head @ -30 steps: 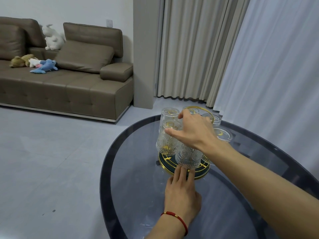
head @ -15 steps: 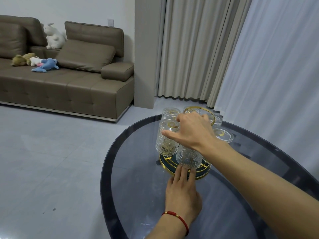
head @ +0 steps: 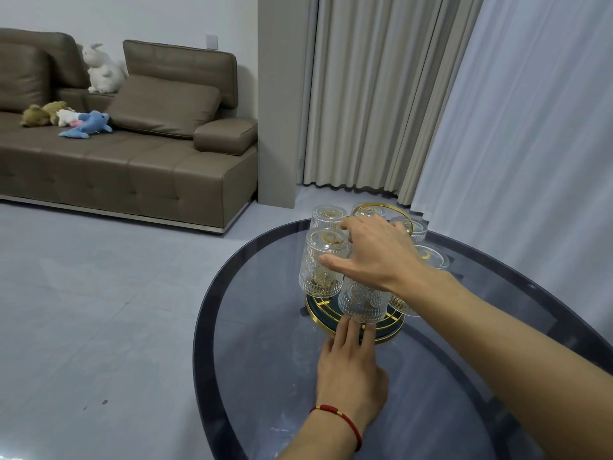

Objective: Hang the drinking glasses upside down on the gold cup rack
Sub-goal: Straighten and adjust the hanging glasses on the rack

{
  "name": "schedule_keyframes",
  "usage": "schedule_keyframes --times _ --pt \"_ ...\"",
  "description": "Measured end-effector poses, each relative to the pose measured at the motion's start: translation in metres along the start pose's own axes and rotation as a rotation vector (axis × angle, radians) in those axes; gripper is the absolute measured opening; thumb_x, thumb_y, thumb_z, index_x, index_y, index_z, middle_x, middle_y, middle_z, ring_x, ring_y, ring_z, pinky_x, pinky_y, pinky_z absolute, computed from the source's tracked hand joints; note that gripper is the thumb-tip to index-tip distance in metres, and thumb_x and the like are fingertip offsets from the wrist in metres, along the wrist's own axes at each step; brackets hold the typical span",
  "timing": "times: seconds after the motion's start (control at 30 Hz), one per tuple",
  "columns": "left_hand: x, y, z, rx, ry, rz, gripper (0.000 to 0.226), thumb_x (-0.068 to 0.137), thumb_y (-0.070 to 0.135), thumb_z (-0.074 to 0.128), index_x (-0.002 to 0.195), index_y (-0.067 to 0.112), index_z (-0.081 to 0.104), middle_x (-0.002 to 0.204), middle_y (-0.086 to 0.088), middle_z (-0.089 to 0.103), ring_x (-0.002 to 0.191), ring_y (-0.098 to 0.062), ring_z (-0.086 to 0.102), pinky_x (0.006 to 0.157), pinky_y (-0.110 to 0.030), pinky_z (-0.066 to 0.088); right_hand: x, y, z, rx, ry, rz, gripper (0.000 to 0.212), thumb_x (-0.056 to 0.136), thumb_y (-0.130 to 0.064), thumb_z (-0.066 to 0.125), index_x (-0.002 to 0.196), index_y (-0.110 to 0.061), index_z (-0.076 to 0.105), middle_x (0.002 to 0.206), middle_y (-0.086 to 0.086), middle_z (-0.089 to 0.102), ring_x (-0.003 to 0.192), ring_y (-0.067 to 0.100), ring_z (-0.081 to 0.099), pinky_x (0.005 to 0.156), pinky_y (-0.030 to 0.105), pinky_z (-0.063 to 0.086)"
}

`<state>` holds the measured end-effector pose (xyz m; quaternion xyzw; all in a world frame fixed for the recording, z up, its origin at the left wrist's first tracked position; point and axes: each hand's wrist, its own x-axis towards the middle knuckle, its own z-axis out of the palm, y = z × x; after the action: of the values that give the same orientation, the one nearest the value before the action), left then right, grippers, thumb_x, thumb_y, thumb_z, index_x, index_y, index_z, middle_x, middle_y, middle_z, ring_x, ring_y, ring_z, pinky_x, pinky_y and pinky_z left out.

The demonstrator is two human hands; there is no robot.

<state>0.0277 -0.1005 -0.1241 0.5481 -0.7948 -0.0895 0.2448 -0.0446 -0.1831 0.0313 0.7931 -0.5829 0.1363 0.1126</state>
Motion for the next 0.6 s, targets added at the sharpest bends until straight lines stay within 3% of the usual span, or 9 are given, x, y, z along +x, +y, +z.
schedule_keyframes --times 0.1,0.23,0.4,0.6 --pt "-0.001 -0.001 0.000 -0.014 0.022 0.015 0.069 0.083 0.021 0.052 0.150 0.018 0.034 0.156 -0.002 0.034 0.147 -0.024 0.024 0.110 -0.040 0.039 -0.011 0.016 -0.010 0.145 -0.015 -0.066 0.077 0.083 -0.074 0.050 0.140 -0.022 0.054 0.124 -0.004 0.062 0.120 0.018 0.053 0.105 0.051 0.043" --pt "-0.002 -0.001 -0.001 -0.030 0.046 0.016 0.069 0.080 0.020 0.052 0.148 0.019 0.038 0.155 -0.002 0.035 0.145 -0.023 0.026 0.106 -0.038 0.041 -0.032 0.043 -0.019 0.236 0.077 -0.139 0.061 0.084 -0.067 0.050 0.123 -0.023 0.065 0.112 -0.007 0.064 0.107 0.014 0.055 0.098 0.045 0.047" --pt "0.000 -0.001 -0.002 -0.008 0.011 0.007 0.071 0.083 0.025 0.052 0.151 0.021 0.030 0.159 -0.001 0.028 0.147 -0.022 0.021 0.111 -0.039 0.037 -0.043 0.051 -0.011 0.000 -0.084 -0.163 0.090 0.079 -0.086 0.031 0.145 -0.028 0.052 0.139 -0.007 0.055 0.132 0.016 0.044 0.112 0.044 0.033" --pt "0.000 -0.001 -0.002 0.004 -0.009 -0.005 0.070 0.085 0.025 0.053 0.151 0.020 0.031 0.158 -0.003 0.031 0.148 -0.024 0.021 0.114 -0.040 0.036 -0.044 0.051 -0.004 0.043 -0.067 -0.121 0.090 0.077 -0.086 0.029 0.144 -0.030 0.050 0.141 -0.007 0.059 0.134 0.014 0.045 0.116 0.043 0.023"
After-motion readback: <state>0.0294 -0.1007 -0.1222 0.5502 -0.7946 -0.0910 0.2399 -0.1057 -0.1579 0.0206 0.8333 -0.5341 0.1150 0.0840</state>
